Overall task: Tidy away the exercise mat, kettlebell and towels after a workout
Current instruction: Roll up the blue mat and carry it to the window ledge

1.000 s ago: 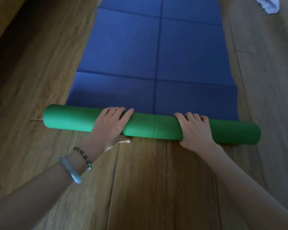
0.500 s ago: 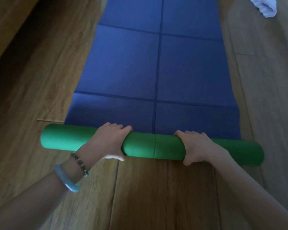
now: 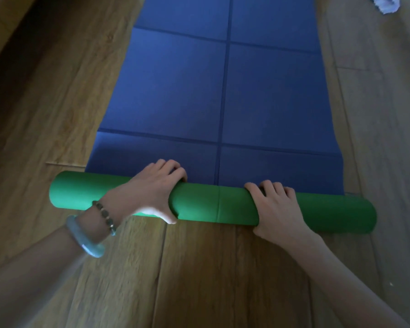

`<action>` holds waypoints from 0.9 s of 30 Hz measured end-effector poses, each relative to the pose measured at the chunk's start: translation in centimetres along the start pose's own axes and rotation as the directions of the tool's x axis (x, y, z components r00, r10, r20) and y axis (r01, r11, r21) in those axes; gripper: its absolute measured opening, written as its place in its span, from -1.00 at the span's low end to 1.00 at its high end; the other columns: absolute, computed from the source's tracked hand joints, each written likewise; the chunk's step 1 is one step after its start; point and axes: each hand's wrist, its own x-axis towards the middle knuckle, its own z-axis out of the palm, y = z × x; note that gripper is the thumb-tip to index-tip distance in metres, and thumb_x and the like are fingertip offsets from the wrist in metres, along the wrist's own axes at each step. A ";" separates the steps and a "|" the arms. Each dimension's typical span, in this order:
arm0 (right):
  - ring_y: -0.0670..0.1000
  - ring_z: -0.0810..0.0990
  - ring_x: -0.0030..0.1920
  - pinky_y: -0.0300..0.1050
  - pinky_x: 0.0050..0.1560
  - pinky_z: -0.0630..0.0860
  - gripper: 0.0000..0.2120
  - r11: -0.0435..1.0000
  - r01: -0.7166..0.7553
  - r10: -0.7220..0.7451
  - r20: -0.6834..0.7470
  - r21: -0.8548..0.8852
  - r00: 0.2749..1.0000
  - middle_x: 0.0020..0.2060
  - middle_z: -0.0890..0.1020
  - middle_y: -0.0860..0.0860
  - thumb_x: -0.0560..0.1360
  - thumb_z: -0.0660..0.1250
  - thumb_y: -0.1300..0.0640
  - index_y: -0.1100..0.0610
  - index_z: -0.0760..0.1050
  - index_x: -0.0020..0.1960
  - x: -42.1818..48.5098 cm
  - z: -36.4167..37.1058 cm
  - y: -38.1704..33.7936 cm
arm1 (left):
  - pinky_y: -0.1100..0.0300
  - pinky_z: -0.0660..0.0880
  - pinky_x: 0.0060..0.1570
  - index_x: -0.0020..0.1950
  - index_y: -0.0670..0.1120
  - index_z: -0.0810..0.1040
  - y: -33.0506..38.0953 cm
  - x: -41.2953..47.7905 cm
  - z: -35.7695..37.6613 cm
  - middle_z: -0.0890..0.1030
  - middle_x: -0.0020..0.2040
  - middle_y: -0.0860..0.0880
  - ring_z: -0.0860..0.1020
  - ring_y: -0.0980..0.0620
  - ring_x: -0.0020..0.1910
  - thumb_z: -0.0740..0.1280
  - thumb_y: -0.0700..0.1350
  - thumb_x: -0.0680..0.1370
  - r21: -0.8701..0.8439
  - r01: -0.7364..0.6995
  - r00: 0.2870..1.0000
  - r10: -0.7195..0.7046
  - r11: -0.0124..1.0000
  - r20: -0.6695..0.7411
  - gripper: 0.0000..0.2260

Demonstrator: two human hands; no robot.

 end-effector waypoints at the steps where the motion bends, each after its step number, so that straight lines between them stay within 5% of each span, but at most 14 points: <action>1: 0.10 0.33 0.26 0.09 0.31 0.24 -0.18 1.000 0.003 -0.004 0.037 0.019 0.999 0.24 0.34 0.05 0.30 0.42 -0.06 -0.04 0.07 0.43 0.5 -0.3 0.2 | 0.15 0.26 0.12 0.24 0.07 0.29 0.1 -0.4 0.1 0.27 0.21 0.04 0.26 0.01 0.12 0.46 0.26 0.14 0.013 0.006 0.997 -0.005 1.000 -0.077 -0.25; 5: 0.08 0.34 0.22 0.12 0.29 0.28 -0.11 0.995 0.027 -0.048 0.226 0.094 0.973 0.17 0.36 0.02 0.21 0.48 -0.08 -0.05 0.08 0.40 2.9 -2.2 1.3 | 0.07 0.25 0.07 0.25 -0.06 0.40 1.4 -2.1 1.4 0.47 0.13 -0.09 0.34 -0.07 0.10 0.58 0.24 0.03 0.082 0.042 0.933 -0.009 0.996 -0.359 -0.12; 12: 0.09 0.30 0.20 0.12 0.28 0.23 -0.05 0.987 -0.032 -0.034 0.400 0.159 0.916 0.09 0.30 0.01 0.16 0.51 -0.02 -0.07 0.06 0.42 5.0 -3.9 1.8 | -0.04 0.18 0.30 0.41 -0.22 0.26 2.4 -1.4 3.6 0.49 0.26 -0.21 0.45 -0.20 0.25 0.57 0.29 -0.07 0.171 0.134 0.946 -0.075 0.976 -0.314 0.19; 17: 0.16 0.19 0.37 0.19 0.42 0.06 -0.01 0.998 -0.059 0.057 0.118 0.017 0.991 0.32 0.23 0.13 0.27 0.47 0.02 0.00 -0.11 0.49 2.7 -2.2 0.5 | 0.00 0.34 0.13 0.32 -0.18 0.31 1.3 -0.1 2.7 0.56 0.12 -0.17 0.54 -0.16 0.08 0.64 0.15 -0.03 0.218 0.109 0.937 -0.028 0.970 -0.347 0.04; 21: 0.26 0.40 0.30 0.27 0.34 0.26 0.09 0.995 -0.090 0.080 -0.233 -0.033 0.969 0.25 0.44 0.25 0.03 0.58 0.23 0.10 0.14 0.47 1.1 1.0 -0.1 | 0.09 0.25 0.20 0.39 -0.03 0.20 0.5 1.5 0.6 0.44 0.25 -0.01 0.42 -0.03 0.21 0.53 0.12 0.22 0.172 0.052 0.980 -0.017 0.984 -0.201 -0.15; 27: 0.18 0.51 0.14 0.15 0.25 0.36 -0.10 0.994 -0.098 0.080 -0.280 -0.050 0.957 0.12 0.55 0.15 0.11 0.55 0.15 0.05 0.25 0.38 3.7 0.8 1.1 | 0.11 0.20 0.24 0.35 0.03 0.22 -0.4 3.1 -1.5 0.37 0.26 0.05 0.32 0.02 0.23 0.49 0.13 0.20 0.065 0.026 0.992 -0.018 0.998 -0.122 -0.21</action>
